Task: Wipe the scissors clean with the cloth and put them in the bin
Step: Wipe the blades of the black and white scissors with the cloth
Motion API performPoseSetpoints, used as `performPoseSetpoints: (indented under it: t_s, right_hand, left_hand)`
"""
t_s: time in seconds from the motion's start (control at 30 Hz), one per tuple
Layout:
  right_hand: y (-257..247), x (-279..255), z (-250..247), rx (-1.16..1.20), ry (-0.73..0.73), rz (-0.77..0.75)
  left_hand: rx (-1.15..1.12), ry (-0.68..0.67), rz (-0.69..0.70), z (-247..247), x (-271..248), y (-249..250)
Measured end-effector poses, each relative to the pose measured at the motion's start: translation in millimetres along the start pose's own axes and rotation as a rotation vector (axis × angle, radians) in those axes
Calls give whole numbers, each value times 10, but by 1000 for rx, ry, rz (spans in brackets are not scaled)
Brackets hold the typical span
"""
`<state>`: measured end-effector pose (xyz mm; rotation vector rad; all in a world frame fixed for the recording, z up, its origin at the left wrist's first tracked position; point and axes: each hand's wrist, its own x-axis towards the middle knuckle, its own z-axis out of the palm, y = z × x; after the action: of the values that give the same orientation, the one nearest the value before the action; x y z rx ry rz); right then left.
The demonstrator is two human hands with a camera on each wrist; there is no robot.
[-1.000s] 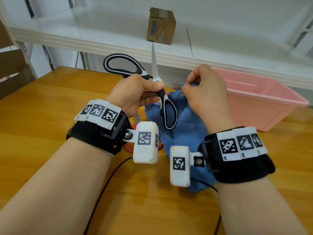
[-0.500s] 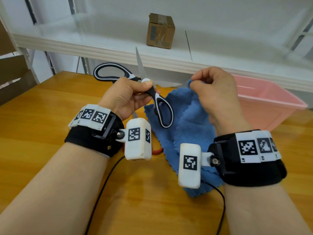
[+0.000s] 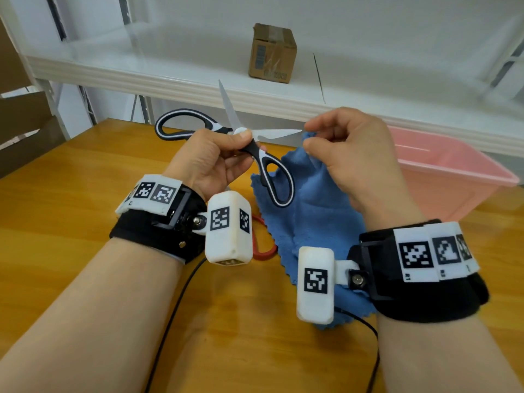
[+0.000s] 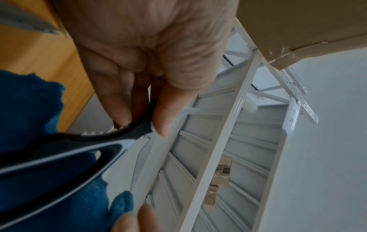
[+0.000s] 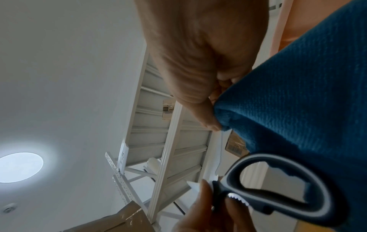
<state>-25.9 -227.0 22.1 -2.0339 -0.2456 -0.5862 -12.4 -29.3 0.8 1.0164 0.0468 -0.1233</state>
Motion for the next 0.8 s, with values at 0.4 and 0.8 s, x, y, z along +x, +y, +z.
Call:
performPoseSetpoints:
  t_s: [0.4, 0.8]
  right_hand:
    - [-112, -56, 183, -16, -9, -29]
    - [-95, -64, 203, -117, -49, -93]
  left_hand:
    - [186, -81, 48, 122, 8, -81]
    - [219, -106, 51, 163, -33, -87]
